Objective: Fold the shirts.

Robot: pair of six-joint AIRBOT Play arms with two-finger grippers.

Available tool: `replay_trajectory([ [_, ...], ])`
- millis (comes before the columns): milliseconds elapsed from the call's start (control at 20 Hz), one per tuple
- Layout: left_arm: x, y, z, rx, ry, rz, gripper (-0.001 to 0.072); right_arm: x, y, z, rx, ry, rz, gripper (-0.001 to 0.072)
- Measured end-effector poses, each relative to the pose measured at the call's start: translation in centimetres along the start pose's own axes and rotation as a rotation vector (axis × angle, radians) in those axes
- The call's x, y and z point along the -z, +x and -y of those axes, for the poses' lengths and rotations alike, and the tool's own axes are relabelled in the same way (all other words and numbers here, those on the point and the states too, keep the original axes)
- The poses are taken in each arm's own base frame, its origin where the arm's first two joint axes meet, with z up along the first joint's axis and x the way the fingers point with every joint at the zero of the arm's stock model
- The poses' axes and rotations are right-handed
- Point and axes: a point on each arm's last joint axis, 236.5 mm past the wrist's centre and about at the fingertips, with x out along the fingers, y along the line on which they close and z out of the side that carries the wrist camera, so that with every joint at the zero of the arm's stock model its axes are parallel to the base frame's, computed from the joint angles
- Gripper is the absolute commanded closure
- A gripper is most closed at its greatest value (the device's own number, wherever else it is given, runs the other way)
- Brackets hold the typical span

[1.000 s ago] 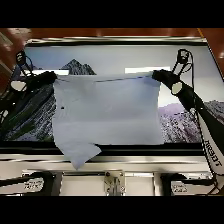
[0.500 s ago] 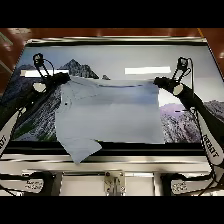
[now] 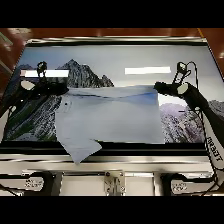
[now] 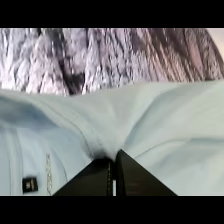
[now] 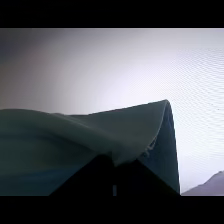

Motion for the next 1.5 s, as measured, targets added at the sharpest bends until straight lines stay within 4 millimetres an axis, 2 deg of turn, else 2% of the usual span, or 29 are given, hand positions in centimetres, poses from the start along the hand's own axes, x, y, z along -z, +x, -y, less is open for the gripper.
replay_trajectory([
  [100,2.3,-0.9,-0.4,0.038,-0.047,-0.107,0.0665,2.5,-0.5,0.9,0.011,-0.012,-0.117,0.0647],
  [200,3.7,-1.6,-0.6,0.062,-0.087,-0.174,0.0665,4.8,-1.2,1.8,0.029,-0.019,-0.218,0.0647],
  [450,6.1,-1.7,-0.3,0.085,-0.152,-0.277,0.0665,8.2,-1.9,3.0,0.066,0.004,-0.37,0.0647],
  [650,8.0,-1.5,-1.2,0.041,-0.214,-0.353,0.0665,11.0,-2.1,3.8,0.095,0.027,-0.484,0.0647],
  [900,9.9,-2.0,-2.3,-0.011,-0.22,-0.431,0.0665,11.7,-2.3,4.8,0.131,0.043,-0.515,0.0647],
  [1350,11.3,-1.8,-3.5,-0.055,-0.218,-0.484,0.0664,11.1,-1.9,5.5,0.163,0.048,-0.484,0.0647],
  [1400,11.5,-1.6,-3.6,-0.058,-0.226,-0.49,0.0637,11.0,-1.9,5.5,0.165,0.05,-0.479,0.063],
  [1450,11.7,-1.4,-3.7,-0.061,-0.233,-0.496,0.0575,11.0,-1.9,5.5,0.166,0.051,-0.48,0.058],
  [1500,11.8,-1.4,-3.9,-0.063,-0.237,-0.499,0.0366,11.1,-1.9,5.5,0.166,0.052,-0.481,0.0351],
])
